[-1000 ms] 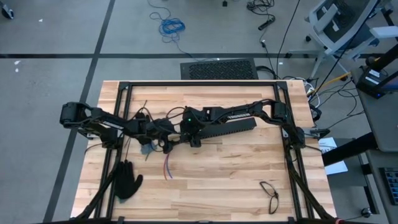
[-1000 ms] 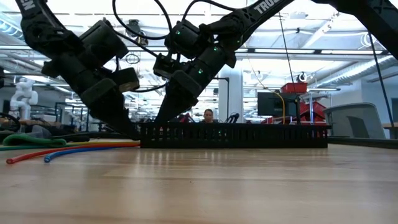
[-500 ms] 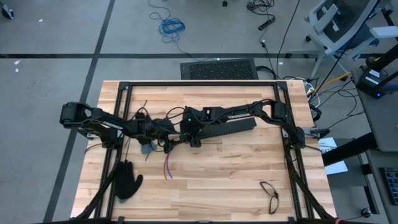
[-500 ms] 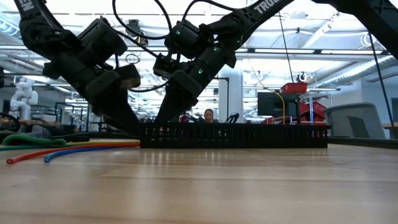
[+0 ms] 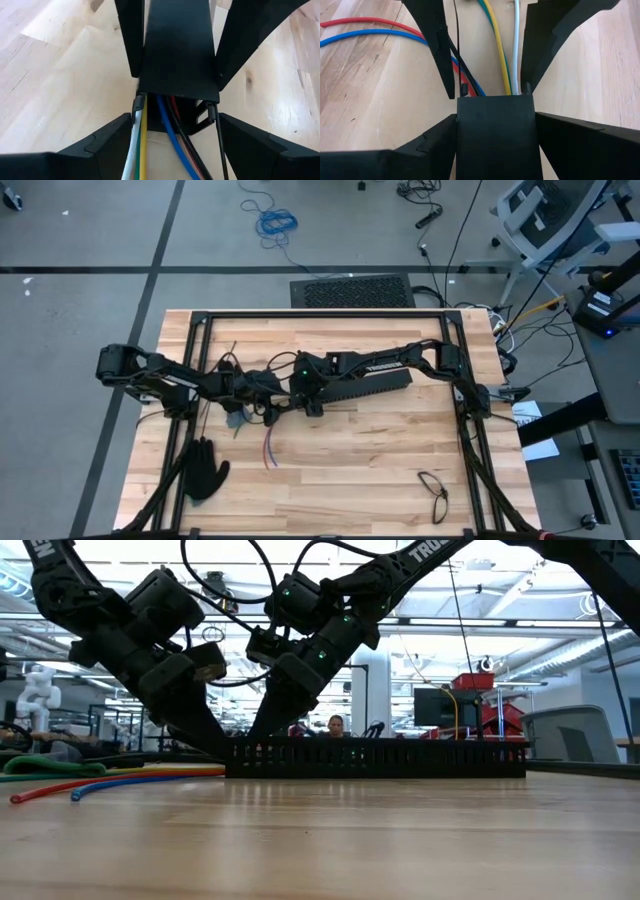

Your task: Ziptie cables

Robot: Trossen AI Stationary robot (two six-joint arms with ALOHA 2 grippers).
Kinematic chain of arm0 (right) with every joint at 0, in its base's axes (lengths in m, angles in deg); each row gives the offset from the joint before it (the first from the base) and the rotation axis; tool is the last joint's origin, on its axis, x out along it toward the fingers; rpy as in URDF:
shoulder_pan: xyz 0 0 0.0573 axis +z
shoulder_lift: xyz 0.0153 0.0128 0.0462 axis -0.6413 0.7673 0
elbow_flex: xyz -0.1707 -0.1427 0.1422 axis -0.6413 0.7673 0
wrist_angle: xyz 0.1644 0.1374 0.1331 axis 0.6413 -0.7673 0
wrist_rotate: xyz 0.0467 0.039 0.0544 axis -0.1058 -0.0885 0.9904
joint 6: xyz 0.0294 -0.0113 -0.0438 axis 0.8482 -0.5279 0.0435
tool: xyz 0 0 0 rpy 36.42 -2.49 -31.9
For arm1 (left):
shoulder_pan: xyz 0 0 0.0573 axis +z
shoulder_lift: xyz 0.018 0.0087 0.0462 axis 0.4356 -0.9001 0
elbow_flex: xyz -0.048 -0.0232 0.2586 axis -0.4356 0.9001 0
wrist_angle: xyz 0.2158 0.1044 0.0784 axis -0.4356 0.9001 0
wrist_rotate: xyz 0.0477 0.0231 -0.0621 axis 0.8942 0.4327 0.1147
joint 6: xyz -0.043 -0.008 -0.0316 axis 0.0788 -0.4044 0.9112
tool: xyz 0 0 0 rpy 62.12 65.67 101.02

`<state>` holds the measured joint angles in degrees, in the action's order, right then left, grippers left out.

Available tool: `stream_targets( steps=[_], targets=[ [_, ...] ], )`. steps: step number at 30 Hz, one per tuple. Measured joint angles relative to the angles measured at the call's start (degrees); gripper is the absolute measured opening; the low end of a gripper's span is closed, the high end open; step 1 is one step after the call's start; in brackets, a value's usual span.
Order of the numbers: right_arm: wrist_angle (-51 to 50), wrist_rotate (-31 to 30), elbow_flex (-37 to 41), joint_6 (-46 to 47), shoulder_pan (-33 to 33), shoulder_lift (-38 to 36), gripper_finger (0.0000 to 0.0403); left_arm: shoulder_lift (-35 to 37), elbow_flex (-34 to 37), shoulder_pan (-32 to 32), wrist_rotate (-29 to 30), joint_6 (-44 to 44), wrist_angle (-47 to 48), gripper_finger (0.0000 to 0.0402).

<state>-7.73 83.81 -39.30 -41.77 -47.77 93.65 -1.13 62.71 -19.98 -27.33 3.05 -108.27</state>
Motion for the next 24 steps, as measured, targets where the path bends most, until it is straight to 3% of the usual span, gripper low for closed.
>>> stream_targets(
  steps=[19, 24],
  targets=[
    [0.0, 0.0, 0.0, 0.0, 0.0, 0.0, 0.0242, -2.7, 0.0, 0.0, 0.9, -1.6, -3.1, 0.0284],
    [0.0, 0.0, 0.0, 0.0, 0.0, 0.0, 0.0242, -2.7, 0.0, 0.0, 1.1, -1.6, -3.1, 0.0261]
  ],
)
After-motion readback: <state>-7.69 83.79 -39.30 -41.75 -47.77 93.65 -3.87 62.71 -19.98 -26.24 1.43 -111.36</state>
